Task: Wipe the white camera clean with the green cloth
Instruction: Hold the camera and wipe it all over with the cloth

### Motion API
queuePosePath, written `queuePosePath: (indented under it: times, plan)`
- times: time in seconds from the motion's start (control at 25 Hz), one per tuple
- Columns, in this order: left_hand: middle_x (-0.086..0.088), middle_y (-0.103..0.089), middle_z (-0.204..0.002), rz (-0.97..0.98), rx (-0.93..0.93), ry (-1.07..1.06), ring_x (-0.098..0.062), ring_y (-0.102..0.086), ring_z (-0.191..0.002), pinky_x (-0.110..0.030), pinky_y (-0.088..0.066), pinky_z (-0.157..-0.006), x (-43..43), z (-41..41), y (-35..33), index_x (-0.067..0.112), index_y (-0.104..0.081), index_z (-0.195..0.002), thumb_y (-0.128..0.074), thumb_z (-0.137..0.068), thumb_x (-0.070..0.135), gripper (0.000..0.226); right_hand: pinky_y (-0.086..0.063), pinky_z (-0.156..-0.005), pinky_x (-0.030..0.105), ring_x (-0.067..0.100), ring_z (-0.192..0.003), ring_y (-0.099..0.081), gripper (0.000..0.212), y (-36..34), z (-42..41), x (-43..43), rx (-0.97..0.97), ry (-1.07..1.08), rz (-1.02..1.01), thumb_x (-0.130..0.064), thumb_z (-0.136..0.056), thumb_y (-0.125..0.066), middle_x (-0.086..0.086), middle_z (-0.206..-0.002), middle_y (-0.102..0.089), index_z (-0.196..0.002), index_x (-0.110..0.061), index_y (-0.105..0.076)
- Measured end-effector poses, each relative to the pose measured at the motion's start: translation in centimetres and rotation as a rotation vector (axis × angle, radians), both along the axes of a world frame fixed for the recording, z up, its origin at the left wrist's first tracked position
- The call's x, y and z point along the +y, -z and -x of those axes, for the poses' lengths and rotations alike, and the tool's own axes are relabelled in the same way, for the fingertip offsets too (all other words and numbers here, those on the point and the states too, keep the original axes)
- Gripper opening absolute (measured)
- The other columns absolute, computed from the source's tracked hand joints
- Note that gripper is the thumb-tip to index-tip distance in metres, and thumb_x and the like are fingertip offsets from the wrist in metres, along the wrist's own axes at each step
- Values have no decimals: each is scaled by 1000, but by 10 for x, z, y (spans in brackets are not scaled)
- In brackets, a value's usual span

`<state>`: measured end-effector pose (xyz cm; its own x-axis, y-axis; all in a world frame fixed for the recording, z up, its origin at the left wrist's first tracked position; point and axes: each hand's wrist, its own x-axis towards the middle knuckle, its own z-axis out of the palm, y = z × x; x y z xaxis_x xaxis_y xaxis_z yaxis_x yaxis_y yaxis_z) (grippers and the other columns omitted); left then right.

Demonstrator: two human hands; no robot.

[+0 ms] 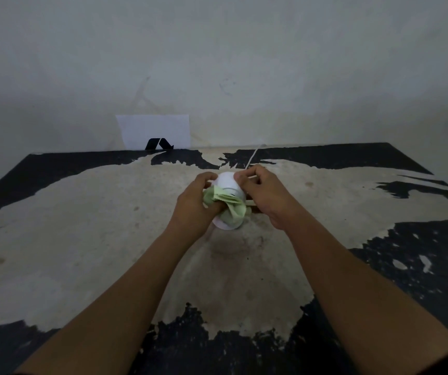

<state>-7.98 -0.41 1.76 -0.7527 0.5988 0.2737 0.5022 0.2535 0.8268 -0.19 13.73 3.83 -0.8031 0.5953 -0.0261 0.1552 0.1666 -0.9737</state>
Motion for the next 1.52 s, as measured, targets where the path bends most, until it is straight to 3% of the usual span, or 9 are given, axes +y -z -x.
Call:
queuePosePath:
  times: [0.32, 0.48, 0.56, 0.68, 0.84, 0.96, 1.24, 1.36, 1.52]
  plan:
    - [-10, -58, -107, -48, -99, -98, -23, -58, -93, -27, -43, -63, 22, -9, 1, 23, -43, -115, -66, -78, 30, 43, -55, -70, 36, 16, -79, -62, 26, -2, -2, 0, -5, -21, 22, -42, -88, -58, 1, -94, -62, -102, -20, -59]
    - [-1, -63, -103, -140, -142, -10, -25, -63, -96, -42, -54, -78, 10, -2, 9, 41, -49, -99, -51, -82, 34, 19, -56, -76, 38, 19, -88, -63, 25, -2, -2, -1, 10, -33, 84, -39, -89, -58, 1, -98, -62, -103, -18, -58]
    - [3, -62, -109, -140, -148, 40, -24, -63, -102, -49, -56, -83, -1, 4, 16, 48, -52, -103, -48, -82, 32, 27, -57, -81, 41, 21, -96, -63, 24, -1, -2, -1, -3, -24, 73, -40, -89, -57, 3, -104, -62, -103, -20, -58]
    - [5, -60, -114, -82, -37, 35, -21, -61, -104, -43, -56, -85, -6, 5, 20, 38, -51, -117, -55, -84, 13, 42, -57, -84, 45, 22, -99, -62, 23, -1, -2, 0, -13, -26, 54, -41, -89, -57, 5, -108, -61, -102, -21, -58]
    - [-5, -54, -119, -23, 19, -41, -19, -55, -101, -27, -46, -81, 8, -2, 18, 21, -44, -124, -73, -73, 25, 58, -56, -76, 41, 19, -90, -62, 23, -2, -2, -2, -7, -22, 52, -41, -89, -57, 3, -102, -61, -102, -21, -58]
    - [-7, -46, -121, -26, -19, -73, -22, -53, -99, -37, -50, -80, 19, -8, 17, 22, -37, -123, -78, -66, 32, 71, -48, -63, 31, 16, -81, -59, 23, -2, -2, -2, -5, -15, -5, -42, -88, -57, 3, -99, -61, -99, -22, -59]
    - [5, -54, -94, -18, -73, -23, -14, -58, -83, -30, -50, -64, 10, -1, -1, 30, -41, -108, -60, -79, 25, 34, -59, -81, 44, 21, -87, -65, 22, -3, -1, 0, 2, -31, 50, -41, -87, -60, 3, -99, -62, -97, -22, -60]
    - [9, -55, -84, -4, -47, -10, -18, -58, -74, -36, -51, -60, -1, 3, -2, 30, -47, -99, -50, -85, 13, 22, -59, -76, 41, 20, -86, -64, 21, -2, -2, 1, -15, -38, 71, -40, -88, -60, 4, -101, -62, -97, -21, -60]
    - [2, -58, -72, -35, -72, -16, -12, -45, -59, -27, -34, -54, -10, -1, -14, 15, -58, -84, -47, -86, 10, 12, -52, -79, 33, 16, -94, -62, 37, -8, -10, -5, 25, -10, -2, -52, -88, -51, 0, -104, -65, -101, -20, -63]
